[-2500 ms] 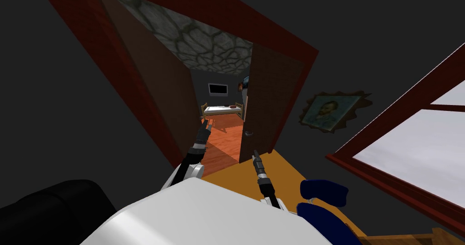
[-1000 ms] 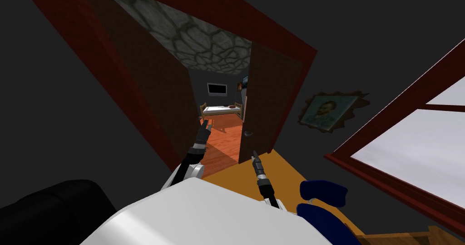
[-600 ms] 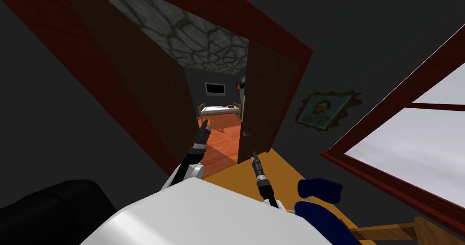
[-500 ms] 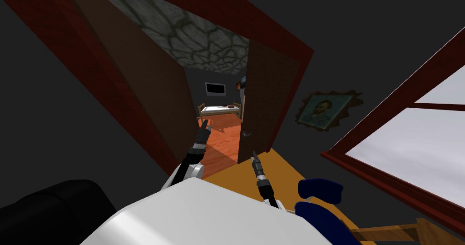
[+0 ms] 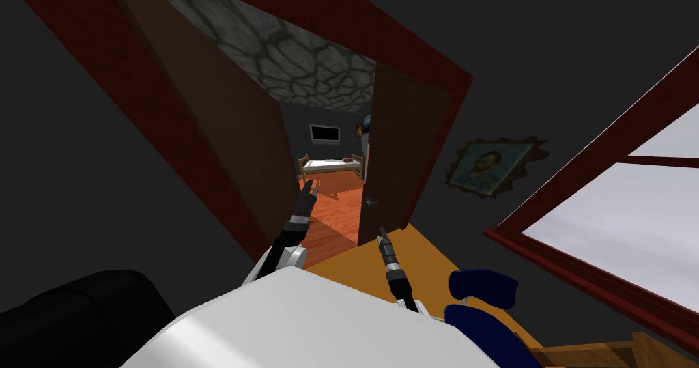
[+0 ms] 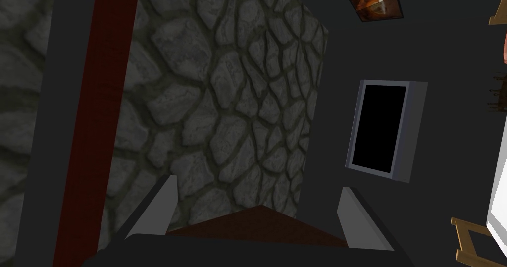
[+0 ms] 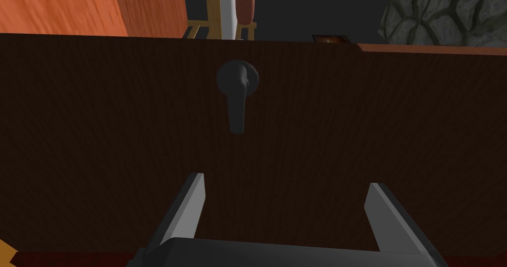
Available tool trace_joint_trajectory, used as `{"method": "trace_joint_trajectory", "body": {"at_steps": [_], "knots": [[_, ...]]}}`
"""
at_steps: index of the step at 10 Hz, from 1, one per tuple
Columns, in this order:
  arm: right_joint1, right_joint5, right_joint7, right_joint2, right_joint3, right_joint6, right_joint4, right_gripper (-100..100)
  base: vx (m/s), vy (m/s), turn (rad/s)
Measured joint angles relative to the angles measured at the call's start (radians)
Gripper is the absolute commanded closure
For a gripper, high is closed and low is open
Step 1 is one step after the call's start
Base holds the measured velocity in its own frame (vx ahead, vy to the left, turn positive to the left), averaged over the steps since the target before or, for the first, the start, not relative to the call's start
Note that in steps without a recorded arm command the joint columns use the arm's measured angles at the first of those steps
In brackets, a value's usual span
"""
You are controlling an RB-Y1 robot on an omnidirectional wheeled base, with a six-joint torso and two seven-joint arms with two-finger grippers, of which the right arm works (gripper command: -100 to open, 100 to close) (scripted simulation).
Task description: Push the door open
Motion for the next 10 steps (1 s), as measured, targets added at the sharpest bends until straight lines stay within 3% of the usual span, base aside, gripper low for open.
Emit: {"method": "trace_joint_trajectory", "body": {"at_steps": [10], "knots": [[-0.001,0.006,-0.007,-0.003,0.016,-0.006,0.017,-100,0.016,-0.002,-0.009]]}}
